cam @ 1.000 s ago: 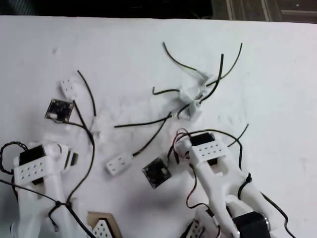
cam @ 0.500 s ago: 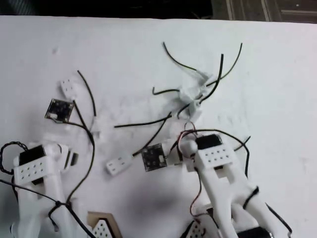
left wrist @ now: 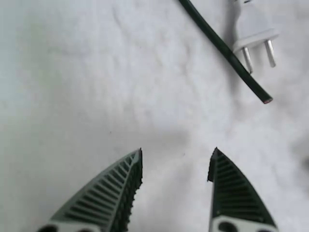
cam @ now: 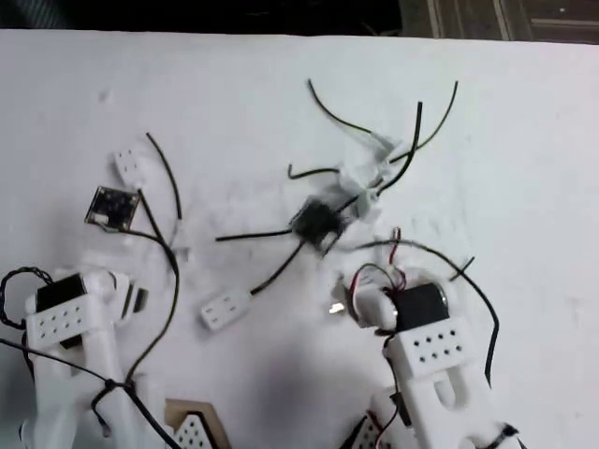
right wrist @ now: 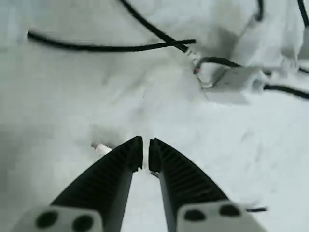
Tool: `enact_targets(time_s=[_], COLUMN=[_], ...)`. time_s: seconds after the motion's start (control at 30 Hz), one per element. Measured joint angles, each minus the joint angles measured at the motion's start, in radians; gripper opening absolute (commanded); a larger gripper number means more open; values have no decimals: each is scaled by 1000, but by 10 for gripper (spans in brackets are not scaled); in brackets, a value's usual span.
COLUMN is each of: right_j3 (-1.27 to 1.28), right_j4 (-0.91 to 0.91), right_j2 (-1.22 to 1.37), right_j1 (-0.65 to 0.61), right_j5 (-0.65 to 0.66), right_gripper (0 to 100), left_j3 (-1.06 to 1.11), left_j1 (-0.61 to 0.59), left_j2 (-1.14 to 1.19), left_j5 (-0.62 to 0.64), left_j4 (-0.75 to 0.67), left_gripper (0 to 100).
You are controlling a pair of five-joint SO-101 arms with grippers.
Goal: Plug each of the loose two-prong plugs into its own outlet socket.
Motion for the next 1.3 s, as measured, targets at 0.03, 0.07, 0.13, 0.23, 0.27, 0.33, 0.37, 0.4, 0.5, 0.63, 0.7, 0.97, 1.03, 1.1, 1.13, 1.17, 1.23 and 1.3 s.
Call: enact_targets(time_s=[0.03, 0.07, 0.13, 0.23, 0.27, 0.33, 0.37, 0.4, 0.5, 0.63, 0.7, 0.97, 1.03, 1.1, 1.13, 1.17, 1.23, 1.3], right_j3=[0, 0, 0, 0, 0, 0, 0, 0, -25, -133, -204, -410, -439, -471, -486, -499, -520, -540], right_j4=[8, 20, 34, 61, 66, 69, 71, 72, 77, 157, 198, 262, 259, 259, 259, 259, 259, 259], right_j2=[-6, -11, -12, -12, -12, -12, -12, -12, 40, 203, 308, 713, 786, 856, 890, 922, 984, 1034], right_j1=[-2, -2, -2, -17, -17, -15, -15, -12, 12, 17, 17, 17, 18, 18, 18, 18, 18, 18], right_j5=[-137, -264, -474, -655, -694, -747, -766, -786, -835, -870, -914, -1028, -1051, -1076, -1083, -1091, -1097, -1099], right_gripper=[85, 99, 118, 129, 129, 129, 129, 129, 129, 130, 130, 130, 130, 130, 130, 130, 130, 130], left_j3=[0, 0, 0, 0, 0, 0, 0, 0, 0, 0, 0, 0, 0, 0, 0, 0, 0, 0], left_j1=[0, 0, 0, 0, 0, 0, 0, 0, 0, 0, 0, 0, 0, 0, 0, 0, 0, 0], left_j2=[0, 0, 0, 0, 0, 0, 0, 0, 0, 0, 0, 0, 0, 0, 0, 0, 0, 0], left_j5=[0, 0, 0, 0, 0, 0, 0, 0, 0, 0, 0, 0, 0, 0, 0, 0, 0, 0], left_j4=[0, 0, 0, 0, 0, 0, 0, 0, 0, 0, 0, 0, 0, 0, 0, 0, 0, 0], left_gripper=[226, 226, 226, 226, 226, 226, 226, 226, 226, 226, 226, 226, 226, 226, 226, 226, 226, 226])
